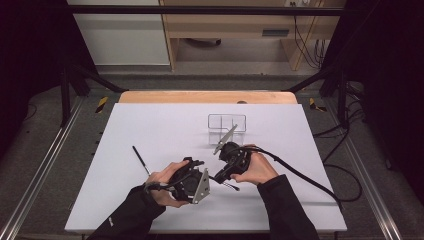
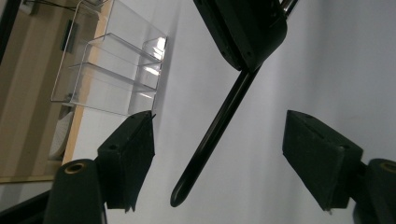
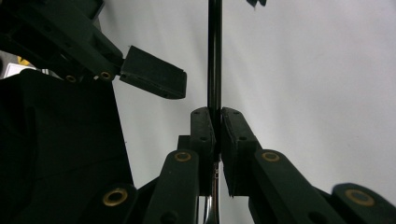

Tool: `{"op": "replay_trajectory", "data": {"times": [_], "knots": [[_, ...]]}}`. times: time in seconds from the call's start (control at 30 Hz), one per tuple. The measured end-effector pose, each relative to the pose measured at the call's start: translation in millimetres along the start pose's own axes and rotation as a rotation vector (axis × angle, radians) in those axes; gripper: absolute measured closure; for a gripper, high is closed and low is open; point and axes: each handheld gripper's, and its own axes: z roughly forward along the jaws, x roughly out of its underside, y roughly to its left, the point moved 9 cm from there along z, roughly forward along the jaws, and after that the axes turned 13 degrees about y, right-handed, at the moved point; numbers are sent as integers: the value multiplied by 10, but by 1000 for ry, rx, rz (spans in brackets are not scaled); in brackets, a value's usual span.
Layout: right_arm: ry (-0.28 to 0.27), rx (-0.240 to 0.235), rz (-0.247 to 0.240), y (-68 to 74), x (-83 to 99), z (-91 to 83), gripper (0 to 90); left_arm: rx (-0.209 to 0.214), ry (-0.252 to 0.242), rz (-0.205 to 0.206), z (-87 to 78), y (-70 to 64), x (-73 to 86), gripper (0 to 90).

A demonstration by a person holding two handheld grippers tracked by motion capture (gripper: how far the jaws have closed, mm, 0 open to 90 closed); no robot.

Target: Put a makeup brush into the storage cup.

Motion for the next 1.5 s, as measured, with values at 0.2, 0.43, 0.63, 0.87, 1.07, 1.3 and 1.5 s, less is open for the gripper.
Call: {"op": "replay_trajectory", "data": {"times": [0.2, 0.43, 0.63, 0.87, 1.07, 1.3, 1.5], "knots": [[20, -10, -2, 15, 12, 31, 843, -23, 9, 50, 19, -49, -11, 317], [32, -21, -7, 29, 15, 67, 843, -45, 19, 106, 45, -87, -23, 410], [40, -24, -8, 47, 21, 87, 843, -65, 32, 150, 66, -115, -43, 496], [45, -28, -11, 62, 27, 91, 843, -83, 38, 194, 66, -139, -66, 596], [52, -33, -17, 72, 34, 104, 843, -96, 39, 220, 59, -149, -63, 676], [59, -42, -19, 80, 39, 104, 843, -97, 39, 245, 77, -176, -68, 748], [61, -43, -23, 89, 46, 99, 843, -87, 39, 261, 72, -201, -66, 790]]}}
